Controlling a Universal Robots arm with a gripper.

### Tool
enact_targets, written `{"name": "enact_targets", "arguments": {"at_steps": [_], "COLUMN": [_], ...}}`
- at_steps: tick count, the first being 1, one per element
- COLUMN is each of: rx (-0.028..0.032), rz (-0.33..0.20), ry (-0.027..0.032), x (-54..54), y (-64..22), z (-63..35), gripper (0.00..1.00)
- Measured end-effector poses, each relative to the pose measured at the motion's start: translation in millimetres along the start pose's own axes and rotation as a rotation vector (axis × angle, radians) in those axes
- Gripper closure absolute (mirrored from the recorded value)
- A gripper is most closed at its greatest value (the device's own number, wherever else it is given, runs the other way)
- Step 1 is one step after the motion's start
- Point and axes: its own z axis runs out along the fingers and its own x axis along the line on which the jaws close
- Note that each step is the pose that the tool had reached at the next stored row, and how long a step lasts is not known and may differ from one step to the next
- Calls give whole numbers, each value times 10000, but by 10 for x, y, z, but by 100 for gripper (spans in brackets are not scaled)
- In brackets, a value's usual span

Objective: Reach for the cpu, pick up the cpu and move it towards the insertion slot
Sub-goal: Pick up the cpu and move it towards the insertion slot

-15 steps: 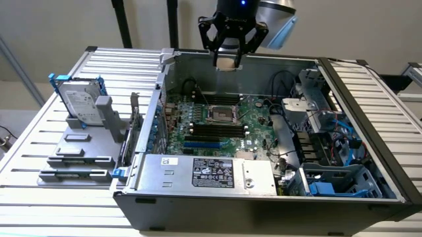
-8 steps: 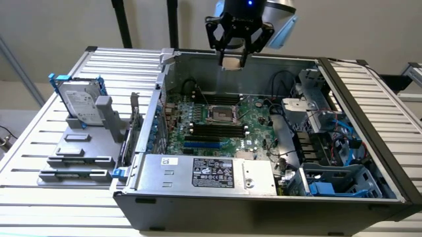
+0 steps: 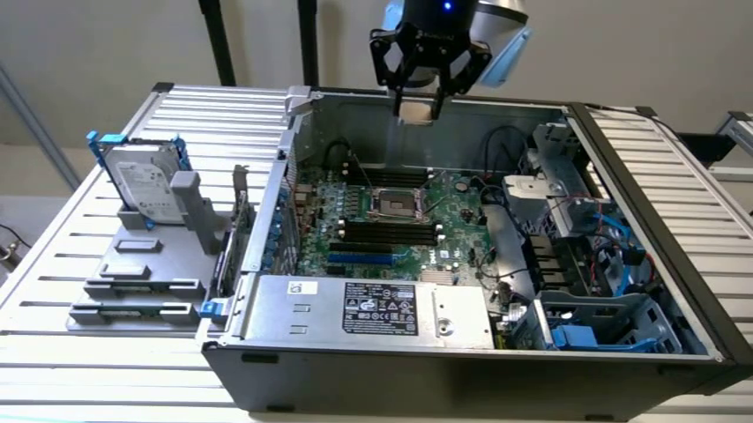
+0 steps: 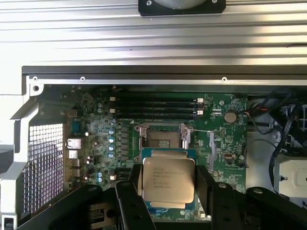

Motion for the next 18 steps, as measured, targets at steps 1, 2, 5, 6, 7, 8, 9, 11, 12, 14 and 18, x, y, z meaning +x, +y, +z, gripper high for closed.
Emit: {"name": "enact_targets", "arguments": {"at_steps": [1,2,5,6,7,8,9,11,12,14,18], "rx": [-1,-1,-2,0,6,14,29,82,103,123,134], "rz": [15,28,37,37,38,38,38,40,39,-6,-185], "ry": [-5,-10,-27,-30,-32,-34,-35,-35,-36,-33,-20], "x": [0,1,1,1,1,1,1,1,1,1,5], "y": [13,23,44,56,68,76,82,90,92,93,93], "z": [2,4,10,11,14,16,18,21,22,22,22], "gripper": [46,46,46,46,46,46,46,46,46,46,46]}}
